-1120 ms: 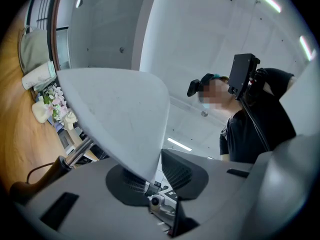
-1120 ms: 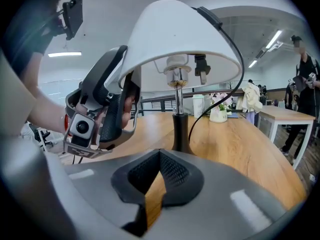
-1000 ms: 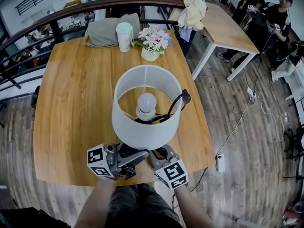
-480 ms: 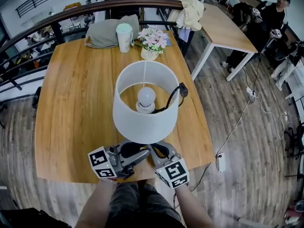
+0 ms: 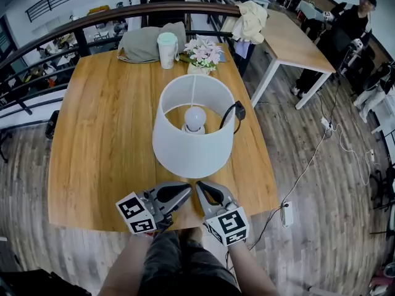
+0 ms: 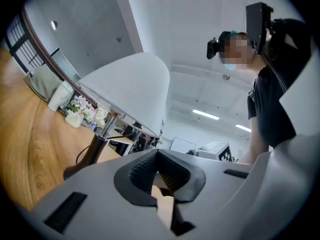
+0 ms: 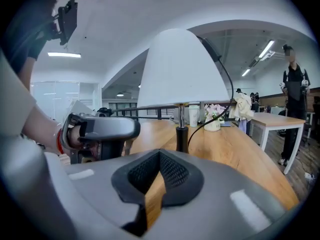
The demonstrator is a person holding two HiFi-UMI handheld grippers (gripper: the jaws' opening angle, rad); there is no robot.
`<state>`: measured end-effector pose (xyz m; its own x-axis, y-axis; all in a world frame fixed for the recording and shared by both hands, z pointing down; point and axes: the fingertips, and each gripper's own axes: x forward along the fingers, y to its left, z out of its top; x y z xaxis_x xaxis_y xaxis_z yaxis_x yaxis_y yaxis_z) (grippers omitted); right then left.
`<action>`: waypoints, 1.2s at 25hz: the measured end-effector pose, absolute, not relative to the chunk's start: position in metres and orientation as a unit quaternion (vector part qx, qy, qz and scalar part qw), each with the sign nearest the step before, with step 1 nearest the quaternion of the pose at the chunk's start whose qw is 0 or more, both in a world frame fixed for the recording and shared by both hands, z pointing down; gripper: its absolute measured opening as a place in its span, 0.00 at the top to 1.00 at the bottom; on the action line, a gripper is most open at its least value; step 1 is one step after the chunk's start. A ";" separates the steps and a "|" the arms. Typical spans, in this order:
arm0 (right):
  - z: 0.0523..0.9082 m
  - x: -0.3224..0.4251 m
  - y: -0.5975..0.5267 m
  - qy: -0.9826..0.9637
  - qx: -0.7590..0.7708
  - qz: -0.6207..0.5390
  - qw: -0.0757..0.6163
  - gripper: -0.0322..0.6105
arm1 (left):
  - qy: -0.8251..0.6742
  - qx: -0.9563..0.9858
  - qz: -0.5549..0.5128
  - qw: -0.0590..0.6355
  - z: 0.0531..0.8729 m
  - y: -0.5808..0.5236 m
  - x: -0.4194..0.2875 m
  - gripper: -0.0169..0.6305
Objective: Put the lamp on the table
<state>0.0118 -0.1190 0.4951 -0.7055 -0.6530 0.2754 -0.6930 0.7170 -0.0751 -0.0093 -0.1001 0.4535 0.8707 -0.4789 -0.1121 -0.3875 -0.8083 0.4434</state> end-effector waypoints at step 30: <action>0.354 0.036 -0.082 -0.914 0.405 -0.001 0.013 0.94 | -0.478 0.874 -0.053 0.068 0.359 -0.091 -0.035 0.98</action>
<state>0.0363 -0.0815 0.3540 -0.6719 -0.7402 0.0229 -0.7402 0.6723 0.0115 -0.0353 -0.0905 0.3594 0.5383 -0.8423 -0.0276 -0.8279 -0.5346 0.1693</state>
